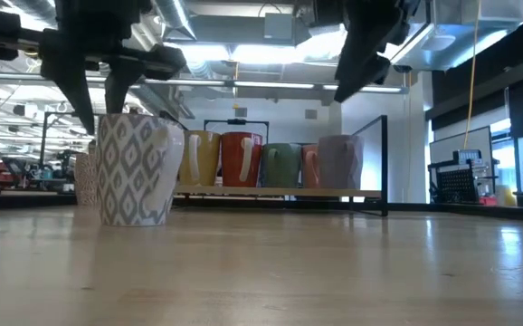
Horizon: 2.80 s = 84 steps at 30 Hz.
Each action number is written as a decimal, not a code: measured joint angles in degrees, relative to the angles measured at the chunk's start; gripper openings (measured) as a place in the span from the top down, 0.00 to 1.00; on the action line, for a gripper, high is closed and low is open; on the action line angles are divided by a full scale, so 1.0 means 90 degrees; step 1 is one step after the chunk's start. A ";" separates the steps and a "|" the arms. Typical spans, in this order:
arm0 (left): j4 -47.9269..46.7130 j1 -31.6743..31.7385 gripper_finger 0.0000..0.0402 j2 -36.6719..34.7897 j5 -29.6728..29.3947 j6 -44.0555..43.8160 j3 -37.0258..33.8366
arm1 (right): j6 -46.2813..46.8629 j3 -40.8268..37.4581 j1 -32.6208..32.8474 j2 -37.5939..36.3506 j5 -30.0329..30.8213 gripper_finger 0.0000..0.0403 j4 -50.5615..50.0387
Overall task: Place coffee mugs
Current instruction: Put the gray patterned mug on the shelf
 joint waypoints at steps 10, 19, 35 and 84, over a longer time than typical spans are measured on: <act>-0.0564 -0.0224 0.74 -0.0017 -0.0346 -0.1716 0.0454 | -0.0145 0.0000 0.0279 0.0000 0.0139 0.54 0.1039; -0.1512 -0.0470 0.74 -0.0521 -0.0397 -0.3635 0.1240 | 0.0232 0.0002 0.0409 0.0034 0.0601 0.54 0.1947; -0.1080 -0.1522 0.75 -0.4251 -0.2379 -0.6390 -0.0578 | 0.0893 0.3687 0.0353 0.2705 0.1246 0.54 -0.0296; -0.0874 -0.1522 0.75 -0.4605 -0.2552 -0.6184 -0.0823 | 0.3013 0.4106 0.1083 0.4256 0.4809 0.90 -0.0459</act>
